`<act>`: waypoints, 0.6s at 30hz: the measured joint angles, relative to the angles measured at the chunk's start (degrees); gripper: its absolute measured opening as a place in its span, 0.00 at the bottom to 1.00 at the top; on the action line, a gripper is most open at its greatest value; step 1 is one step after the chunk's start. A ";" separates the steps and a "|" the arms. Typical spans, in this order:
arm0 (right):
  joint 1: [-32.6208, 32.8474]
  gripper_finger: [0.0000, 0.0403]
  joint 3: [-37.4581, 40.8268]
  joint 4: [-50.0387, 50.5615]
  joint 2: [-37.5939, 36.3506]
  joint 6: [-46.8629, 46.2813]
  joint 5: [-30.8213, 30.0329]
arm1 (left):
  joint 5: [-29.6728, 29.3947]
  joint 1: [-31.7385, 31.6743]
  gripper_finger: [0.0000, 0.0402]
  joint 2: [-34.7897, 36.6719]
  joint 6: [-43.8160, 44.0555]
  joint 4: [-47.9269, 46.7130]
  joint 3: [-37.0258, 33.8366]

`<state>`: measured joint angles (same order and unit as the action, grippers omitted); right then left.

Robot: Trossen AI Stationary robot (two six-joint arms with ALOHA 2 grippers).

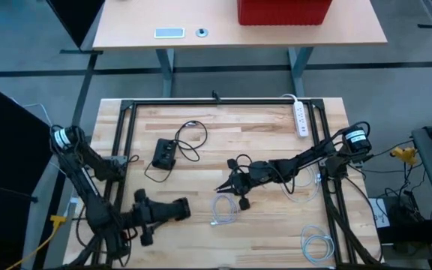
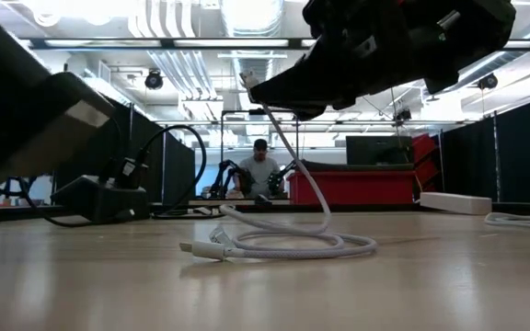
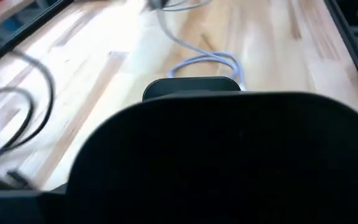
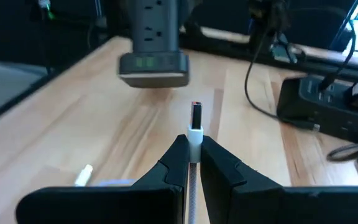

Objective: Insert USB
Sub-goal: Insert bottom left white charger cable into the bottom black outlet extension

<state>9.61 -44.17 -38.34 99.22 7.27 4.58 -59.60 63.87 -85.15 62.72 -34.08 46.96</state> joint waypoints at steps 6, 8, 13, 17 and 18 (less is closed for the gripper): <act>0.01 0.03 -3.19 4.97 0.64 1.85 0.10 | 1.93 -1.63 0.65 -3.91 -17.85 9.11 0.02; 0.13 0.03 -4.28 5.05 1.60 2.31 1.43 | 2.33 -2.25 0.65 -3.93 -19.41 10.45 0.17; 0.26 0.03 -7.39 5.01 6.00 2.38 5.25 | 3.92 -3.16 0.65 -2.15 -24.30 14.14 0.17; 0.55 0.03 -9.54 5.24 10.26 3.07 6.39 | 5.54 -3.80 0.65 -1.31 -27.38 14.63 0.57; 0.76 0.03 -9.99 5.21 11.02 4.20 6.06 | 6.08 -3.82 0.65 -1.26 -28.36 14.41 0.82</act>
<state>10.37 -54.16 -33.14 110.24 11.47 10.64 -53.51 60.05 -86.41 34.36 -19.67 47.78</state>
